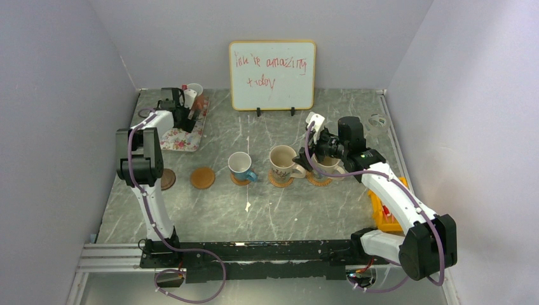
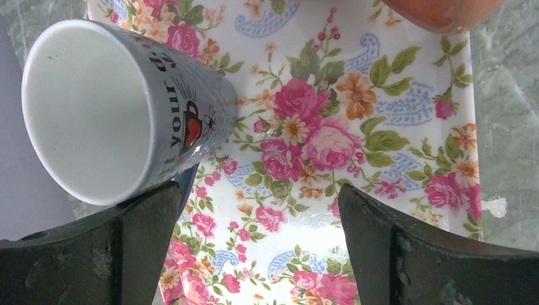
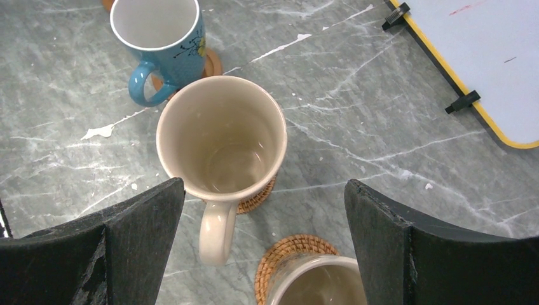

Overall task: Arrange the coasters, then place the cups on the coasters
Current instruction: Pick up the cup from the tray.

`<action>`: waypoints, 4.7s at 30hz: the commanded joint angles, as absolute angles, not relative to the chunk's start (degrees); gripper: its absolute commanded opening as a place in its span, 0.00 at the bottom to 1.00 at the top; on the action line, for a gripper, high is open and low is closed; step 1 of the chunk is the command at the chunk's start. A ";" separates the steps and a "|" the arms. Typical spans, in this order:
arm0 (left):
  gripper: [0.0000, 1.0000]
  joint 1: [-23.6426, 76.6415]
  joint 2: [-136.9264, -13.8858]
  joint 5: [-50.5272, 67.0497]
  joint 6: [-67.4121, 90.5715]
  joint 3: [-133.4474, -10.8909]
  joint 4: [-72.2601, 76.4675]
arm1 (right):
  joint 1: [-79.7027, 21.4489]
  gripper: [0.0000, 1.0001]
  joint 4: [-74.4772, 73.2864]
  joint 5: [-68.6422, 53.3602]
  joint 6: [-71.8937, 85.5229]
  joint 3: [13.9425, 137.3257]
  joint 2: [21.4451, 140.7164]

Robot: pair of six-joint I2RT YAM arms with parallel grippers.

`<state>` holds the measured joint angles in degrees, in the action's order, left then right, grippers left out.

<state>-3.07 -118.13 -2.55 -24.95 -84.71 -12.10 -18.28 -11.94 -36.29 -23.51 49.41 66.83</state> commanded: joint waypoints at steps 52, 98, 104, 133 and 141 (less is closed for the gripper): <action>1.00 6.38 -125.54 -20.17 -10.44 -102.53 -6.98 | -16.63 1.00 -10.81 -38.93 -23.25 49.66 66.06; 0.56 1.28 -127.46 -2.10 -2.56 -104.69 -9.59 | -16.69 1.00 -11.07 -39.64 -23.19 49.75 66.01; 0.53 0.38 -128.07 -1.50 -2.00 -105.20 -9.29 | -16.63 1.00 -11.07 -39.82 -23.19 49.75 65.94; 0.05 -2.26 -125.20 5.77 -4.24 -101.77 -4.28 | -16.65 1.00 -11.34 -40.18 -23.29 49.83 66.14; 0.05 -3.35 -119.88 9.89 -5.26 -96.49 -0.46 | -16.63 1.00 -11.34 -40.17 -23.25 49.83 66.00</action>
